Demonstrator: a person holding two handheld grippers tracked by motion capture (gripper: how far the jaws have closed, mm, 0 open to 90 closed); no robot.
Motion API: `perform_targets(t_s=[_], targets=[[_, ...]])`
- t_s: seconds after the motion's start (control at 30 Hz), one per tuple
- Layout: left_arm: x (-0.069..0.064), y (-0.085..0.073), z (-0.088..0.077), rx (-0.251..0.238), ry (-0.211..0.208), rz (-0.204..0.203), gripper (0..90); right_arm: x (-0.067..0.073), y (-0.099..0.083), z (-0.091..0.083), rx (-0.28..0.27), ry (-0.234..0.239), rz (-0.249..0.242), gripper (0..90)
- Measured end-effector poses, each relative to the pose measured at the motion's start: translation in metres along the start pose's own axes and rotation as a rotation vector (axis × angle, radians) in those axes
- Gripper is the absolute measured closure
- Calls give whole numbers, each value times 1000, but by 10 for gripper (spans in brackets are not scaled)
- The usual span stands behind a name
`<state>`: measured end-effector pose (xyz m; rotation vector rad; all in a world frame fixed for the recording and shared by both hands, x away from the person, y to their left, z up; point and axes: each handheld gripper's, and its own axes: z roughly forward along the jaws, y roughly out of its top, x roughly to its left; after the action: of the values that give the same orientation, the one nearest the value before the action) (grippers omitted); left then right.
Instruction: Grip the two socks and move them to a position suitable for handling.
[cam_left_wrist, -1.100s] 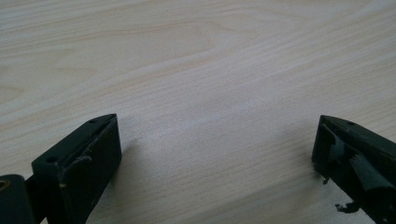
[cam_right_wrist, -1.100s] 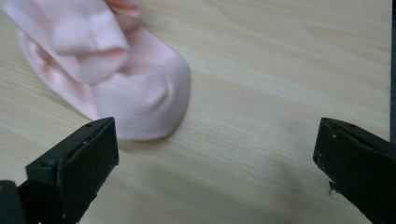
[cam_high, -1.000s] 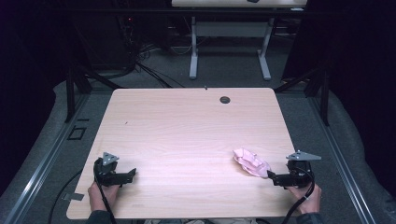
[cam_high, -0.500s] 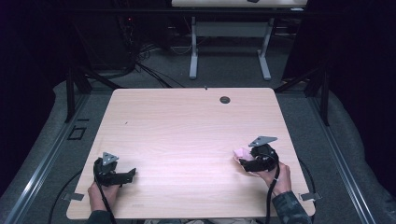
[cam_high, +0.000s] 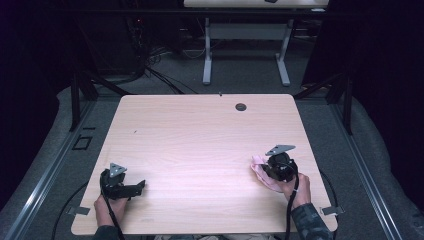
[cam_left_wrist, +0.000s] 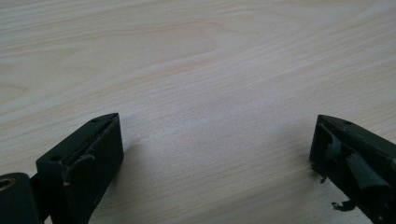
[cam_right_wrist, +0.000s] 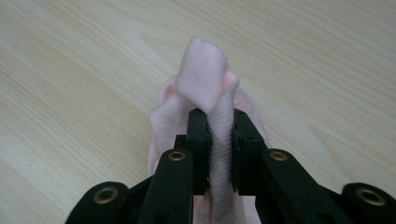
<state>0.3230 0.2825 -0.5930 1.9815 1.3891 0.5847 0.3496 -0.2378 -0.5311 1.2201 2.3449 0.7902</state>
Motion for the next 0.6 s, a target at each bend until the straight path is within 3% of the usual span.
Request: perform_targets(t_s=[0.3, 0.6], targets=[[0, 0, 0, 0, 1, 0, 31, -9, 7, -30, -92, 8, 40, 805], [0, 0, 0, 0, 1, 0, 32, -3, 19, -56, -155, 19, 17, 805]])
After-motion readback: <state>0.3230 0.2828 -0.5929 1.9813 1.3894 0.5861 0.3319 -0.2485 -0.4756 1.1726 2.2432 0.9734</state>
